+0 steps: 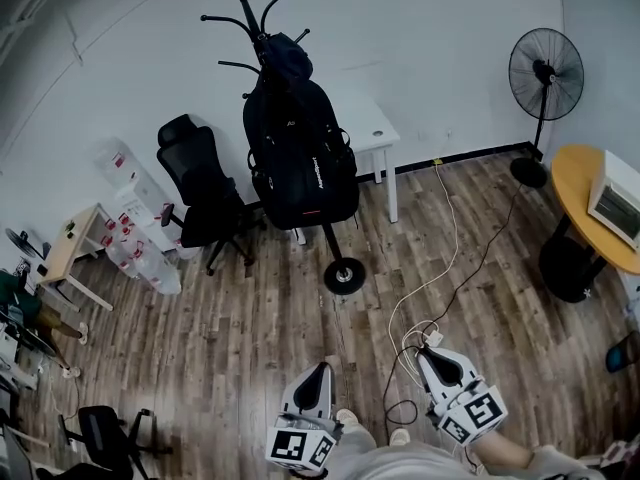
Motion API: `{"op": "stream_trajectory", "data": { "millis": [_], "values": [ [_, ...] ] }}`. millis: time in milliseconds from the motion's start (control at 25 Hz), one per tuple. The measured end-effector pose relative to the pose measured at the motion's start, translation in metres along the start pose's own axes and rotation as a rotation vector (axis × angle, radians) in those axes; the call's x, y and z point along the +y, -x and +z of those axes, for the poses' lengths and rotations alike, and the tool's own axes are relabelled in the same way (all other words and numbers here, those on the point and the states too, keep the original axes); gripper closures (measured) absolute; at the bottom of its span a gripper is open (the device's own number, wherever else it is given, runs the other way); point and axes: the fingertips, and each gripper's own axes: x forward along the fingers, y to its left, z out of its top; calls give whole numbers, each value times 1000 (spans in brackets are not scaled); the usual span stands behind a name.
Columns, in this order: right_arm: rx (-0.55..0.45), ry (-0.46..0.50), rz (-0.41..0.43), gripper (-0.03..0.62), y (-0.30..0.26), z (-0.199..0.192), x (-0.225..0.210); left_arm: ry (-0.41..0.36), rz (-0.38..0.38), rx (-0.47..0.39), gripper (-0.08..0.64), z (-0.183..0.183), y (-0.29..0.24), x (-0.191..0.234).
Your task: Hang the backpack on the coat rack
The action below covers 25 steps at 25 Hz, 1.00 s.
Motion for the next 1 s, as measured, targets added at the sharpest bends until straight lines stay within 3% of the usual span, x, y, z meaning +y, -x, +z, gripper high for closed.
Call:
{"op": "stream_trajectory", "data": {
  "millis": [400, 640, 1000],
  "values": [
    [-7, -46, -13, 568, 11, -7, 6, -14, -8, -5, 551, 2, 5, -3],
    [105, -82, -83, 577, 8, -23, 8, 12, 11, -3, 551, -7, 7, 8],
    [112, -47, -77, 578, 7, -21, 14, 14, -6, -19, 551, -2, 4, 3]
  ]
}}
